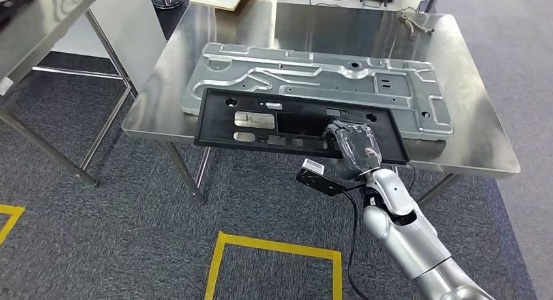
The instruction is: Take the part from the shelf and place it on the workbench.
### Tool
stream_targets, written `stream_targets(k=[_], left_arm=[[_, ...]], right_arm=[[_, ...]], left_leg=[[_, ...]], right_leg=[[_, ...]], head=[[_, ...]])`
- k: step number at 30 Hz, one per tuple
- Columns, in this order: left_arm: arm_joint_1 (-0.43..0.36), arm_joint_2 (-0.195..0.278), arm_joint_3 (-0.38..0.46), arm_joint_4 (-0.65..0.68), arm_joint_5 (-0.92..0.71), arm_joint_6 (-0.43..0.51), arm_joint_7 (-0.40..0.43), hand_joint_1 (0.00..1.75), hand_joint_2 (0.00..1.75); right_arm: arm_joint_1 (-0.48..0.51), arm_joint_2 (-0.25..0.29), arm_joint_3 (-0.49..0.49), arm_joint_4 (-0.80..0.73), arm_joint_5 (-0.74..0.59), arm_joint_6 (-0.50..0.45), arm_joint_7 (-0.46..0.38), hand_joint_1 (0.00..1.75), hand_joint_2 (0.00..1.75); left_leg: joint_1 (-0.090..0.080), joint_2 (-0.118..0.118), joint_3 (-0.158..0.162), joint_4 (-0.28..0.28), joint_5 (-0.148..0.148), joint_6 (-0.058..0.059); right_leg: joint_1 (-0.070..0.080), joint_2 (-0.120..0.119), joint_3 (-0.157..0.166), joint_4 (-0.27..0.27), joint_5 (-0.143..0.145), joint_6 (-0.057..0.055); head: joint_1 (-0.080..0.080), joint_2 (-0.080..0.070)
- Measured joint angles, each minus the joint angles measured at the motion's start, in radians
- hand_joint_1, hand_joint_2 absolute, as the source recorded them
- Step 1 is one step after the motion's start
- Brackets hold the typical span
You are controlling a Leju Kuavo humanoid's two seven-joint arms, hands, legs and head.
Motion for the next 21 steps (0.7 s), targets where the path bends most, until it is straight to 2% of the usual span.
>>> stream_targets(k=[1, 2, 3, 4, 6, 7, 8, 10, 12, 13, 15, 16, 17, 18, 20, 21], left_arm=[[0.001, 0.0, 0.001, 0.0, -0.001, 0.0, -0.001, 0.0, 0.0], [0.003, 0.0, 0.002, 0.0, -0.002, -0.001, -0.002, 0.0, 0.0], [0.005, 0.0, 0.003, 0.0, -0.003, -0.001, -0.002, 0.0, 0.0], [0.008, 0.0, 0.003, 0.0, -0.004, -0.002, -0.003, 0.0, 0.0], [0.012, -0.001, 0.004, 0.0, -0.007, -0.003, -0.004, 0.0, 0.0], [0.013, -0.001, 0.004, 0.001, -0.009, -0.003, -0.005, 0.0, 0.0], [0.014, -0.001, 0.005, 0.001, -0.011, -0.003, -0.007, 0.0, 0.0], [0.011, 0.0, 0.007, 0.001, -0.016, -0.005, -0.012, 0.0, 0.0], [0.005, 0.0, 0.011, 0.001, -0.02, -0.009, -0.02, 0.0, 0.0], [0.003, 0.0, 0.014, 0.001, -0.021, -0.012, -0.024, 0.0, 0.0], [0.0, 0.002, 0.018, 0.001, -0.025, -0.017, -0.031, 0.0, 0.0], [0.0, 0.002, 0.02, 0.001, -0.027, -0.019, -0.033, 0.0, 0.0], [0.0, 0.003, 0.02, 0.001, -0.029, -0.019, -0.034, 0.0, 0.0], [0.0, 0.003, 0.021, 0.001, -0.03, -0.019, -0.035, 0.0, 0.0], [0.0, 0.003, 0.022, 0.001, -0.03, -0.019, -0.035, 0.0, 0.0], [-0.001, 0.004, 0.022, 0.001, -0.03, -0.019, -0.035, 0.0, 0.0]], right_arm=[[-0.001, 0.002, 0.004, 0.005, 0.002, 0.004, 0.002, 1.75, 1.75], [0.0, 0.003, 0.008, 0.01, 0.005, 0.007, 0.003, 1.75, 1.75], [0.0, 0.003, 0.011, 0.015, 0.006, 0.008, 0.004, 1.75, 1.75], [0.0, 0.003, 0.014, 0.019, 0.007, 0.01, 0.004, 1.75, 1.75], [0.0, 0.003, 0.018, 0.029, 0.008, 0.015, 0.006, 1.75, 1.75], [0.001, 0.003, 0.021, 0.032, 0.01, 0.018, 0.008, 1.75, 1.75], [0.001, 0.004, 0.023, 0.035, 0.015, 0.021, 0.011, 1.75, 1.75], [-0.004, 0.003, 0.026, 0.036, 0.031, 0.026, 0.02, 1.75, 1.75], [-0.016, -0.007, 0.027, 0.035, 0.051, 0.029, 0.029, 1.75, 1.75], [-0.021, -0.015, 0.027, 0.034, 0.059, 0.031, 0.032, 1.75, 1.75], [-0.025, -0.027, 0.027, 0.036, 0.076, 0.035, 0.038, 1.75, 1.75], [-0.025, -0.03, 0.026, 0.039, 0.083, 0.035, 0.041, 1.75, 1.75], [-0.024, -0.032, 0.025, 0.042, 0.091, 0.035, 0.044, 1.75, 1.75], [-0.024, -0.032, 0.024, 0.045, 0.096, 0.035, 0.046, 1.75, 1.75], [-0.024, -0.032, 0.022, 0.048, 0.099, 0.035, 0.048, 1.75, 1.75], [-0.025, -0.032, 0.02, 0.049, 0.1, 0.035, 0.049, 1.75, 1.75]], left_leg=[[0.003, -0.004, 0.024, -0.007, -0.014, -0.004], [0.007, -0.007, 0.048, -0.011, -0.03, -0.007], [0.011, -0.009, 0.071, -0.014, -0.045, -0.011], [0.014, -0.011, 0.091, -0.015, -0.061, -0.016], [0.016, -0.013, 0.119, -0.01, -0.092, -0.028], [0.014, -0.014, 0.126, -0.007, -0.107, -0.037], [0.013, -0.014, 0.132, -0.004, -0.118, -0.045], [0.012, -0.011, 0.137, 0.001, -0.128, -0.056], [0.014, 0.001, 0.121, 0.047, -0.134, -0.063], [0.014, 0.007, 0.096, 0.096, -0.148, -0.066], [0.015, 0.016, 0.024, 0.214, -0.199, -0.073], [0.015, 0.017, -0.009, 0.256, -0.222, -0.075], [0.015, 0.017, -0.031, 0.27, -0.226, -0.076], [0.015, 0.018, -0.038, 0.254, -0.207, -0.075], [0.014, 0.018, -0.011, 0.138, -0.111, -0.068], [0.013, 0.018, 0.005, 0.08, -0.074, -0.063]], right_leg=[[-0.003, 0.0, -0.033, -0.001, -0.048, 0.002], [-0.006, -0.001, -0.059, -0.023, -0.083, 0.005], [-0.009, -0.002, -0.078, -0.06, -0.083, 0.006], [-0.011, -0.003, -0.093, -0.111, -0.038, 0.006], [-0.011, -0.011, -0.118, -0.224, 0.157, 0.0], [-0.009, -0.013, -0.125, -0.258, 0.24, -0.006], [-0.007, -0.014, -0.13, -0.275, 0.288, -0.014], [-0.007, -0.012, -0.121, -0.275, 0.287, -0.029], [-0.009, -0.013, -0.101, -0.284, 0.276, -0.044], [-0.009, -0.014, -0.09, -0.289, 0.271, -0.05], [-0.006, -0.014, -0.074, -0.292, 0.26, -0.058], [-0.004, -0.013, -0.069, -0.292, 0.254, -0.06], [-0.003, -0.012, -0.063, -0.291, 0.248, -0.06], [-0.001, -0.01, -0.056, -0.29, 0.242, -0.06], [0.0, -0.007, -0.041, -0.287, 0.229, -0.056], [0.001, -0.007, -0.035, -0.285, 0.225, -0.053]], head=[[0.0, 0.0], [0.0, 0.0], [0.0, 0.0], [0.0, 0.0], [0.0, 0.0], [0.0, 0.0], [0.0, 0.0], [0.0, 0.0], [0.0, 0.0], [0.0, 0.0], [0.0, 0.0], [0.0, 0.0], [0.0, 0.0], [0.0, 0.0], [0.0, 0.0], [0.0, 0.0]])
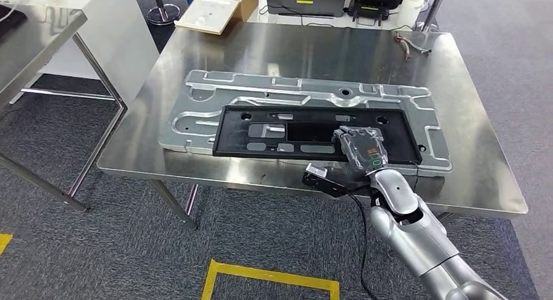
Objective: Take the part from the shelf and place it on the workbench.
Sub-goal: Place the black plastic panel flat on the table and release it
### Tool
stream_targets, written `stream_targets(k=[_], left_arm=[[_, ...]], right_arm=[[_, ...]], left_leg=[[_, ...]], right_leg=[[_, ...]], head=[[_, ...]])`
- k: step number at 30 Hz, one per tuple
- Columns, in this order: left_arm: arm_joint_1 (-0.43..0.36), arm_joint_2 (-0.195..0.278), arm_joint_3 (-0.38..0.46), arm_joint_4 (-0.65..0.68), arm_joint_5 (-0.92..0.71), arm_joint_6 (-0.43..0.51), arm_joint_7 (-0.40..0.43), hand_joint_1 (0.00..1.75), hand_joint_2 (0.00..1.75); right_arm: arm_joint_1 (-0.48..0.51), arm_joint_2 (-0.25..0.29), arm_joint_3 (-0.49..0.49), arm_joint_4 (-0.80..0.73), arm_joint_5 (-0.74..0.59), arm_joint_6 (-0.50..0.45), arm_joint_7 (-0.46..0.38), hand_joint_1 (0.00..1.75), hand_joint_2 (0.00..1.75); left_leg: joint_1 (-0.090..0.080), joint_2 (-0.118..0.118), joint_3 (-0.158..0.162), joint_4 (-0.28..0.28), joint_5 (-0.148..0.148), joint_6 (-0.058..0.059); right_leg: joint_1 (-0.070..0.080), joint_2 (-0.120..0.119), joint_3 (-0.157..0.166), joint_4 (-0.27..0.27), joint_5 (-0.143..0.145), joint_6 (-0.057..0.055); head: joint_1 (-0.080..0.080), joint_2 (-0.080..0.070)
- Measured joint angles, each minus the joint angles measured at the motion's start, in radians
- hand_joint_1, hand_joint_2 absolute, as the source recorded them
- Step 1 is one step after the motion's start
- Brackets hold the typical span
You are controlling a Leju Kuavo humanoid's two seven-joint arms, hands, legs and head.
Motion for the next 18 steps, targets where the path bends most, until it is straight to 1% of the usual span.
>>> stream_targets(k=[1, 2, 3, 5, 6, 7, 8, 9, 10, 11, 12, 13, 14, 15, 16, 17, 18], left_arm=[[-0.001, 0.001, 0.0, 0.0, 0.0, 0.0, 0.0, 0.0, 0.0], [0.0, 0.001, 0.0, 0.0, 0.0, 0.0, -0.001, 0.0, 0.0], [0.001, 0.002, 0.001, 0.0, 0.0, 0.0, -0.001, 0.0, 0.0], [0.003, 0.002, 0.001, 0.0, 0.0, 0.0, -0.001, 0.0, 0.0], [0.002, 0.002, 0.001, 0.0, 0.0, 0.0, -0.001, 0.0, 0.0], [0.001, 0.002, 0.001, 0.0, 0.0, 0.0, -0.001, 0.0, 0.0], [-0.001, 0.002, 0.001, 0.0, 0.0, 0.0, -0.001, 0.0, 0.0], [-0.003, 0.002, 0.001, 0.0, -0.001, 0.0, 0.0, 0.0, 0.0], [-0.003, 0.002, 0.002, 0.0, -0.001, 0.0, 0.001, 0.0, 0.0], [-0.003, 0.002, 0.003, 0.0, -0.002, -0.001, 0.003, 0.0, 0.0], [-0.003, 0.002, 0.005, 0.0, -0.004, -0.001, 0.006, 0.0, 0.0], [-0.004, 0.002, 0.007, 0.0, -0.006, -0.002, 0.008, 0.0, 0.0], [-0.004, 0.002, 0.008, 0.0, -0.009, -0.003, 0.011, 0.0, 0.0], [-0.005, 0.002, 0.009, 0.0, -0.012, -0.005, 0.013, 0.0, 0.0], [-0.006, 0.002, 0.011, 0.0, -0.015, -0.006, 0.016, 0.0, 0.0], [-0.006, 0.002, 0.013, 0.0, -0.018, -0.008, 0.017, 0.0, 0.0], [-0.007, 0.002, 0.016, 0.0, -0.019, -0.01, 0.018, 0.0, 0.0]], right_arm=[[-0.001, 0.0, -0.001, 0.001, 0.0, 0.0, 0.0, 1.75, 1.75], [-0.002, 0.0, -0.002, 0.002, 0.0, 0.0, 0.001, 1.75, 1.75], [-0.002, 0.0, -0.003, 0.003, 0.0, 0.0, 0.002, 1.75, 1.75], [-0.002, 0.0, -0.004, 0.004, 0.001, 0.0, 0.003, 1.75, 1.75], [-0.003, 0.001, -0.006, 0.004, 0.002, 0.0, 0.004, 1.75, 1.75], [-0.004, 0.003, -0.008, 0.005, 0.005, 0.0, 0.005, 1.75, 1.75], [-0.005, 0.007, -0.011, 0.006, 0.011, 0.0, 0.009, 1.75, 1.75], [-0.006, 0.014, -0.015, 0.01, 0.021, 0.001, 0.015, 1.75, 1.75], [-0.007, 0.022, -0.02, 0.016, 0.034, 0.002, 0.022, 1.75, 1.75], [-0.007, 0.031, -0.027, 0.026, 0.049, 0.002, 0.029, 1.75, 1.75], [-0.008, 0.04, -0.037, 0.039, 0.063, 0.002, 0.033, 1.75, 1.75], [-0.01, 0.047, -0.048, 0.053, 0.075, 0.0, 0.036, 1.75, 1.75], [-0.014, 0.054, -0.06, 0.067, 0.085, -0.002, 0.035, 1.75, 1.75], [-0.019, 0.058, -0.073, 0.082, 0.093, -0.007, 0.031, 1.75, 1.75], [-0.024, 0.062, -0.085, 0.095, 0.097, -0.013, 0.027, 1.75, 1.75], [-0.027, 0.064, -0.096, 0.109, 0.1, -0.02, 0.021, 1.75, 1.75], [-0.028, 0.066, -0.105, 0.122, 0.102, -0.028, 0.016, 1.75, 1.75]], left_leg=[[-0.003, 0.0, 0.012, -0.045, 0.022, 0.006], [-0.006, -0.001, 0.016, -0.067, 0.031, 0.012], [-0.009, -0.001, 0.016, -0.071, 0.028, 0.017], [-0.008, -0.001, 0.019, -0.079, 0.038, 0.028], [-0.006, -0.001, 0.021, -0.082, 0.041, 0.033], [-0.003, 0.0, 0.023, -0.085, 0.043, 0.039], [-0.003, 0.0, 0.024, -0.086, 0.043, 0.042], [-0.004, 0.0, 0.024, -0.085, 0.042, 0.045], [-0.005, 0.001, 0.024, -0.085, 0.041, 0.046], [-0.005, 0.002, 0.024, -0.084, 0.039, 0.047], [-0.006, 0.002, 0.025, -0.082, 0.037, 0.048], [-0.006, 0.002, 0.026, -0.081, 0.034, 0.047], [-0.007, 0.001, 0.029, -0.079, 0.031, 0.046], [-0.008, 0.001, 0.03, -0.077, 0.027, 0.043], [-0.01, 0.001, 0.031, -0.075, 0.024, 0.04], [-0.011, 0.002, 0.032, -0.075, 0.022, 0.035], [-0.012, 0.002, 0.032, -0.076, 0.021, 0.031]], right_leg=[[0.001, 0.001, 0.001, 0.002, -0.003, 0.004], [0.001, 0.003, 0.001, 0.003, -0.005, 0.01], [0.001, 0.004, -0.001, 0.002, -0.006, 0.015], [0.002, 0.004, -0.002, 0.004, -0.011, 0.027], [0.001, 0.004, -0.006, 0.017, -0.023, 0.031], [0.0, 0.004, -0.02, 0.049, -0.045, 0.035], [-0.001, 0.005, -0.043, 0.102, -0.076, 0.038], [-0.001, 0.005, -0.074, 0.169, -0.11, 0.04], [-0.002, 0.005, -0.105, 0.234, -0.134, 0.042], [-0.002, 0.005, -0.126, 0.274, -0.142, 0.043], [-0.001, 0.005, -0.129, 0.276, -0.129, 0.042], [-0.001, 0.005, -0.113, 0.241, -0.1, 0.04], [-0.001, 0.004, -0.083, 0.177, -0.062, 0.036], [0.002, 0.003, -0.05, 0.111, -0.035, 0.031], [0.004, 0.002, -0.024, 0.056, -0.019, 0.027], [0.007, 0.001, -0.008, 0.023, -0.015, 0.023], [0.01, 0.002, -0.003, 0.011, -0.02, 0.02]], head=[[0.0, 0.0], [0.0, 0.0], [0.0, 0.0], [0.0, 0.0], [0.0, 0.0], [0.0, 0.0], [0.0, 0.0], [0.0, 0.0], [0.0, 0.0], [0.0, 0.0], [0.0, 0.0], [0.0, 0.0], [0.0, 0.0], [0.0, 0.0], [0.0, 0.0], [0.0, 0.0], [0.0, 0.0]])
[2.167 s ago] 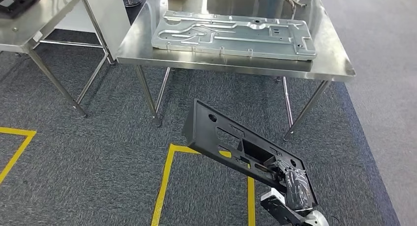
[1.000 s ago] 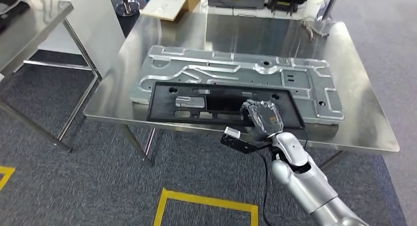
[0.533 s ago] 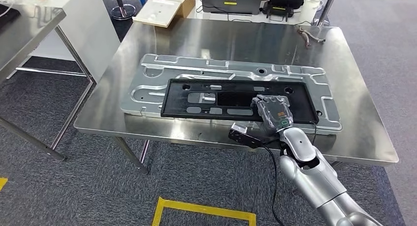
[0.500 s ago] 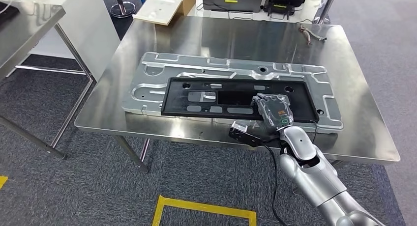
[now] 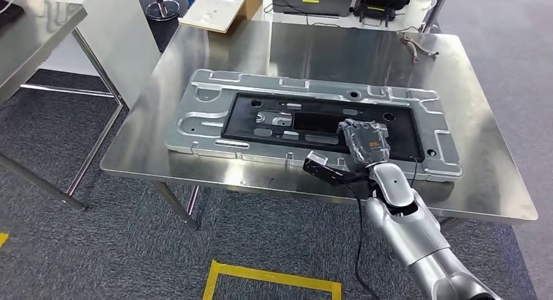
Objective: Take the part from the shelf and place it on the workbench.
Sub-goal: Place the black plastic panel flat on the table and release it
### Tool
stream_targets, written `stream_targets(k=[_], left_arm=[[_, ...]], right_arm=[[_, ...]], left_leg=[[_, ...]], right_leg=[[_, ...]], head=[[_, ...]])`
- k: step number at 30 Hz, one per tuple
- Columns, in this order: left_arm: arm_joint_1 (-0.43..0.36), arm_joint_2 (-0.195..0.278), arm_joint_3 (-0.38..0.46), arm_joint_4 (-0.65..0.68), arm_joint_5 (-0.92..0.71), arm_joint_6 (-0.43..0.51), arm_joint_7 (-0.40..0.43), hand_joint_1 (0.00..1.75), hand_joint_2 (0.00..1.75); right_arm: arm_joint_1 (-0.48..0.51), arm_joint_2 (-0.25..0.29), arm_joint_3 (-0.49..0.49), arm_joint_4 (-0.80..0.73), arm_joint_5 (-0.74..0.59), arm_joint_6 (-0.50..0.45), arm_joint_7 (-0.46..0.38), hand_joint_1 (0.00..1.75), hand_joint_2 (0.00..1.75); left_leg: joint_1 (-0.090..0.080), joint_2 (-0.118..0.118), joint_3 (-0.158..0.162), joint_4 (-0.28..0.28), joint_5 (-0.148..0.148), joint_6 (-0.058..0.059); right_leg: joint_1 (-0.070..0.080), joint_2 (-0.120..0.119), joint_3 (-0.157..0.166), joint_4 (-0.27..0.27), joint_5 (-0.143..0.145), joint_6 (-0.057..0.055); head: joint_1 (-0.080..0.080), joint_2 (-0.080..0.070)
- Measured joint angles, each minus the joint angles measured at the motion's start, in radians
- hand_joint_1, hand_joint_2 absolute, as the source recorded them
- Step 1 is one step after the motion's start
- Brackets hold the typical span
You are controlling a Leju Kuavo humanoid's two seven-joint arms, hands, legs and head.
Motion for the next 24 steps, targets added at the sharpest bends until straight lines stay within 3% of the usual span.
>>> stream_targets(k=[3, 4, 7, 8, 9, 10, 12, 13, 15, 19, 21, 23, 24], left_arm=[[-0.001, 0.001, 0.006, 0.0, -0.003, -0.003, 0.001, 0.0, 0.0], [-0.002, 0.001, 0.007, 0.0, -0.004, -0.004, 0.001, 0.0, 0.0], [-0.002, 0.004, 0.012, 0.0, -0.01, -0.003, 0.001, 0.0, 0.0], [-0.001, 0.004, 0.013, 0.0, -0.012, -0.003, 0.001, 0.0, 0.0], [-0.001, 0.004, 0.014, 0.0, -0.014, -0.003, 0.001, 0.0, 0.0], [-0.001, 0.005, 0.015, 0.0, -0.014, -0.003, 0.001, 0.0, 0.0], [-0.001, 0.005, 0.016, 0.0, -0.015, -0.002, 0.001, 0.0, 0.0], [-0.002, 0.006, 0.016, 0.0, -0.015, -0.002, 0.002, 0.0, 0.0], [-0.002, 0.006, 0.019, 0.0, -0.019, -0.001, 0.004, 0.0, 0.0], [-0.001, 0.006, 0.029, 0.0, -0.03, 0.009, 0.01, 0.0, 0.0], [-0.002, 0.006, 0.031, 0.0, -0.035, 0.011, 0.012, 0.0, 0.0], [-0.002, 0.006, 0.032, 0.0, -0.037, 0.011, 0.013, 0.0, 0.0], [-0.001, 0.006, 0.032, 0.0, -0.039, 0.011, 0.013, 0.0, 0.0]], right_arm=[[0.005, -0.001, -0.022, 0.032, 0.005, -0.012, -0.013, 1.75, 1.75], [0.006, -0.003, -0.028, 0.041, 0.006, -0.015, -0.018, 1.75, 1.75], [0.014, -0.011, -0.042, 0.065, 0.01, -0.023, -0.028, 1.75, 1.75], [0.018, -0.012, -0.046, 0.072, 0.011, -0.024, -0.03, 1.75, 1.75], [0.023, -0.012, -0.049, 0.079, 0.011, -0.024, -0.031, 1.75, 1.75], [0.028, -0.012, -0.051, 0.084, 0.012, -0.024, -0.032, 1.75, 1.75], [0.032, -0.012, -0.055, 0.091, 0.013, -0.024, -0.033, 1.75, 1.75], [0.032, -0.012, -0.057, 0.093, 0.013, -0.024, -0.033, 1.75, 1.75], [0.032, -0.012, -0.065, 0.096, 0.014, -0.025, -0.034, 1.75, 1.75], [0.037, -0.007, -0.08, 0.101, 0.016, -0.025, -0.037, 1.75, 1.75], [0.04, 0.006, -0.091, 0.103, 0.018, -0.025, -0.038, 1.75, 1.75], [0.048, 0.023, -0.102, 0.108, 0.021, -0.025, -0.037, 1.75, 1.75], [0.054, 0.03, -0.106, 0.112, 0.023, -0.025, -0.036, 1.75, 1.75]], left_leg=[[0.0, 0.003, -0.001, 0.008, -0.012, -0.015], [0.001, 0.004, -0.013, 0.035, -0.028, -0.019], [0.005, 0.006, -0.106, 0.216, -0.1, -0.031], [0.006, 0.006, -0.136, 0.267, -0.11, -0.033], [0.007, 0.006, -0.152, 0.285, -0.101, -0.035], [0.008, 0.006, -0.149, 0.264, -0.073, -0.035], [0.009, 0.005, -0.101, 0.14, 0.008, -0.032], [0.007, 0.005, -0.073, 0.08, 0.033, -0.028], [0.003, 0.004, -0.046, 0.022, 0.041, -0.018], [0.006, 0.004, -0.035, 0.005, 0.034, 0.002], [0.008, 0.005, -0.027, -0.002, 0.032, 0.012], [0.006, 0.006, -0.023, -0.002, 0.027, 0.018], [0.006, 0.007, -0.02, -0.001, 0.024, 0.02]], right_leg=[[-0.006, 0.003, 0.009, -0.013, -0.001, -0.011], [-0.009, 0.003, 0.015, -0.017, -0.002, -0.016], [-0.01, 0.002, 0.03, -0.02, -0.01, -0.027], [-0.01, 0.002, 0.036, -0.02, -0.015, -0.028], [-0.01, 0.003, 0.042, -0.019, -0.02, -0.028], [-0.01, 0.004, 0.049, -0.018, -0.026, -0.026], [-0.011, 0.006, 0.064, -0.015, -0.04, -0.02], [-0.01, 0.007, 0.069, -0.012, -0.047, -0.016], [-0.007, 0.008, 0.071, -0.01, -0.054, -0.005], [-0.007, 0.008, 0.066, 0.005, -0.072, 0.013], [-0.01, 0.007, 0.018, 0.103, -0.12, 0.019], [-0.011, 0.007, -0.061, 0.237, -0.168, 0.024], [-0.012, 0.007, -0.091, 0.276, -0.171, 0.025]], head=[[0.0, 0.0], [0.0, 0.0], [0.0, 0.0], [0.0, 0.0], [0.0, 0.0], [0.0, 0.0], [0.0, 0.0], [0.0, 0.0], [0.0, 0.0], [0.0, 0.0], [0.0, 0.0], [0.0, 0.0], [0.0, 0.0]])
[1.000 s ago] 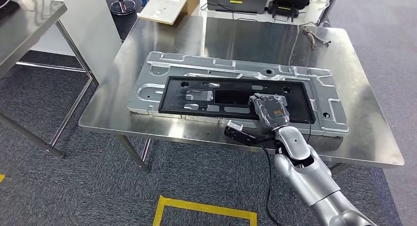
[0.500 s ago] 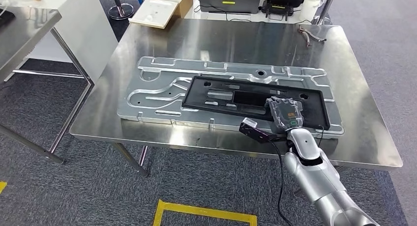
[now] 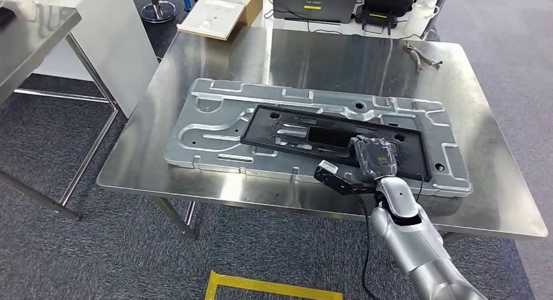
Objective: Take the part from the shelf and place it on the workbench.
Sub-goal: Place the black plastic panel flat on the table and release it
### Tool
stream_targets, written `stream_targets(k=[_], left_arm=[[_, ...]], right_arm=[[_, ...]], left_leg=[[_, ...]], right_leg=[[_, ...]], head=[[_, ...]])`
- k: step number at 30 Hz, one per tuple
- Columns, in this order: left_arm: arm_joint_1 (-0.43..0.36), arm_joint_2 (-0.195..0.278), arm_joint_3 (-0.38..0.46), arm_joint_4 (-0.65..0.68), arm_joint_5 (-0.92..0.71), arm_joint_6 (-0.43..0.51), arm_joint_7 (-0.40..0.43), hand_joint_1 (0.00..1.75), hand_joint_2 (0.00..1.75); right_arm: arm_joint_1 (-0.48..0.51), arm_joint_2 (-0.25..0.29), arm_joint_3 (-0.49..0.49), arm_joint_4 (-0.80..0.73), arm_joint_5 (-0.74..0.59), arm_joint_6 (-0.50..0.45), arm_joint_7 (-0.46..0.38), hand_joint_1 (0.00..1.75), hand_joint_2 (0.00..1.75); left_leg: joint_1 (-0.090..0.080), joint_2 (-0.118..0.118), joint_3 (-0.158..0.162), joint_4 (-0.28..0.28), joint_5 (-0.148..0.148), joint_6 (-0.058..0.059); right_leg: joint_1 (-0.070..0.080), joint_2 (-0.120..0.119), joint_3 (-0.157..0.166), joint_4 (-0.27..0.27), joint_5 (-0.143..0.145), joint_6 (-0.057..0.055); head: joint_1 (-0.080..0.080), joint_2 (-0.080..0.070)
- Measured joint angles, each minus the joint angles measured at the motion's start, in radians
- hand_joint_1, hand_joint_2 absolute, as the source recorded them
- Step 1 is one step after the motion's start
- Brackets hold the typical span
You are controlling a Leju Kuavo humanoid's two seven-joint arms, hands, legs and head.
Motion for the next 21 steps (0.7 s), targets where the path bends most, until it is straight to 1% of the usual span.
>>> stream_targets(k=[1, 2, 3, 4, 5, 6, 7, 8, 10, 11, 12, 14, 15, 16, 17, 20, 21], left_arm=[[0.001, 0.0, 0.0, 0.0, -0.002, 0.0, 0.0, 0.0, 0.0], [0.002, 0.0, 0.001, 0.0, -0.005, 0.001, 0.0, 0.0, 0.0], [0.002, 0.0, 0.001, 0.0, -0.009, 0.002, 0.0, 0.0, 0.0], [0.002, 0.0, 0.001, 0.0, -0.013, 0.005, 0.0, 0.0, 0.0], [0.002, 0.0, 0.002, 0.0, -0.016, 0.007, 0.0, 0.0, 0.0], [0.002, 0.001, 0.002, 0.0, -0.018, 0.01, 0.0, 0.0, 0.0], [0.002, 0.001, 0.002, 0.0, -0.018, 0.011, 0.0, 0.0, 0.0], [0.002, 0.002, 0.003, 0.0, -0.019, 0.013, 0.0, 0.0, 0.44], [0.002, 0.003, 0.003, 0.0, -0.02, 0.015, 0.001, 0.0, 1.31], [0.002, 0.004, 0.003, 0.0, -0.022, 0.016, 0.001, 0.0, 1.75], [0.002, 0.005, 0.003, 0.0, -0.025, 0.017, 0.002, 0.0, 1.75], [0.004, 0.007, 0.003, 0.0, -0.033, 0.018, 0.005, 0.0, 0.87], [0.005, 0.008, 0.003, 0.0, -0.035, 0.017, 0.007, 0.0, 0.44], [0.006, 0.008, 0.003, 0.0, -0.036, 0.016, 0.008, 0.0, 0.0], [0.007, 0.008, 0.003, 0.0, -0.037, 0.015, 0.009, 0.0, 0.0], [0.008, 0.008, 0.004, 0.0, -0.036, 0.014, 0.01, 0.0, 0.0], [0.008, 0.009, 0.006, 0.0, -0.036, 0.013, 0.011, 0.0, 0.0]], right_arm=[[0.005, 0.006, -0.004, 0.004, 0.001, 0.0, 0.0, 1.75, 1.75], [0.009, 0.013, -0.009, 0.008, 0.003, 0.0, 0.0, 1.75, 1.75], [0.011, 0.019, -0.014, 0.011, 0.004, 0.0, -0.001, 1.75, 1.75], [0.01, 0.025, -0.019, 0.014, 0.006, 0.0, -0.001, 1.75, 1.75], [0.009, 0.031, -0.024, 0.016, 0.009, -0.001, -0.002, 1.75, 1.75], [0.008, 0.036, -0.027, 0.017, 0.011, -0.001, -0.002, 1.75, 1.75], [0.007, 0.039, -0.029, 0.018, 0.013, -0.001, -0.003, 1.75, 1.75], [0.007, 0.041, -0.03, 0.018, 0.015, -0.002, -0.005, 1.31, 1.31], [0.005, 0.041, -0.032, 0.019, 0.016, -0.002, -0.007, 0.44, 0.44], [0.004, 0.041, -0.033, 0.019, 0.016, -0.002, -0.008, 0.0, 0.0], [0.003, 0.04, -0.033, 0.019, 0.016, -0.002, -0.007, 0.0, 0.0], [0.004, 0.038, -0.034, 0.022, 0.016, -0.001, -0.007, 0.0, 0.0], [0.006, 0.037, -0.034, 0.024, 0.016, -0.001, -0.007, 0.0, 0.0], [0.007, 0.036, -0.034, 0.025, 0.016, -0.001, -0.007, 0.0, 0.0], [0.008, 0.036, -0.034, 0.027, 0.016, -0.001, -0.007, 0.0, 0.0], [0.01, 0.036, -0.034, 0.028, 0.017, -0.001, -0.008, 0.0, 0.0], [0.011, 0.036, -0.034, 0.031, 0.017, -0.001, -0.009, 0.0, 0.0]], left_leg=[[0.0, 0.0, 0.003, 0.001, -0.003, 0.0], [0.0, 0.0, 0.006, 0.001, -0.006, -0.001], [0.0, 0.0, 0.01, 0.002, -0.009, -0.004], [0.0, 0.0, 0.014, 0.004, -0.013, -0.007], [-0.002, 0.0, 0.016, 0.006, -0.016, -0.011], [-0.004, 0.0, 0.017, 0.007, -0.019, -0.016], [-0.005, 0.0, 0.018, 0.007, -0.02, -0.021], [-0.005, 0.0, 0.018, 0.006, -0.02, -0.026], [-0.002, 0.001, 0.02, 0.009, -0.026, -0.037], [-0.001, 0.001, 0.014, 0.025, -0.039, -0.043], [0.0, 0.001, -0.002, 0.064, -0.064, -0.047], [0.002, 0.001, -0.057, 0.19, -0.128, -0.054], [0.002, 0.001, -0.084, 0.249, -0.152, -0.056], [0.003, 0.001, -0.101, 0.285, -0.165, -0.058], [0.003, 0.001, -0.109, 0.302, -0.169, -0.058], [0.003, 0.001, -0.112, 0.307, -0.163, -0.059], [0.004, 0.001, -0.082, 0.245, -0.125, -0.058]], right_leg=[[0.0, 0.0, -0.014, 0.007, 0.015, 0.0], [0.0, 0.0, -0.011, -0.021, 0.049, -0.001], [0.0, -0.001, 0.012, -0.084, 0.094, -0.003], [0.0, -0.002, 0.042, -0.155, 0.133, -0.007], [0.003, -0.003, 0.067, -0.216, 0.16, -0.011], [0.005, -0.002, 0.084, -0.256, 0.173, -0.015], [0.008, -0.001, 0.09, -0.272, 0.172, -0.019], [0.01, 0.001, 0.092, -0.276, 0.172, -0.024], [0.009, 0.001, 0.097, -0.282, 0.175, -0.035], [0.007, 0.0, 0.101, -0.286, 0.176, -0.041], [0.005, -0.001, 0.104, -0.29, 0.178, -0.047], [0.005, -0.003, 0.106, -0.291, 0.177, -0.052], [0.005, -0.003, 0.106, -0.29, 0.177, -0.053], [0.005, -0.002, 0.106, -0.29, 0.177, -0.053], [0.005, -0.002, 0.105, -0.29, 0.176, -0.053], [0.005, -0.002, 0.105, -0.289, 0.176, -0.053], [0.004, 0.0, 0.106, -0.286, 0.174, -0.051]], head=[[0.0, 0.0], [0.0, 0.0], [0.0, 0.0], [0.0, 0.0], [0.0, 0.0], [0.0, 0.0], [0.0, 0.0], [0.0, 0.0], [0.0, 0.0], [0.0, 0.0], [0.0, 0.0], [0.0, 0.0], [0.0, 0.0], [0.0, 0.0], [0.0, 0.0], [0.0, 0.0], [0.0, 0.0]])
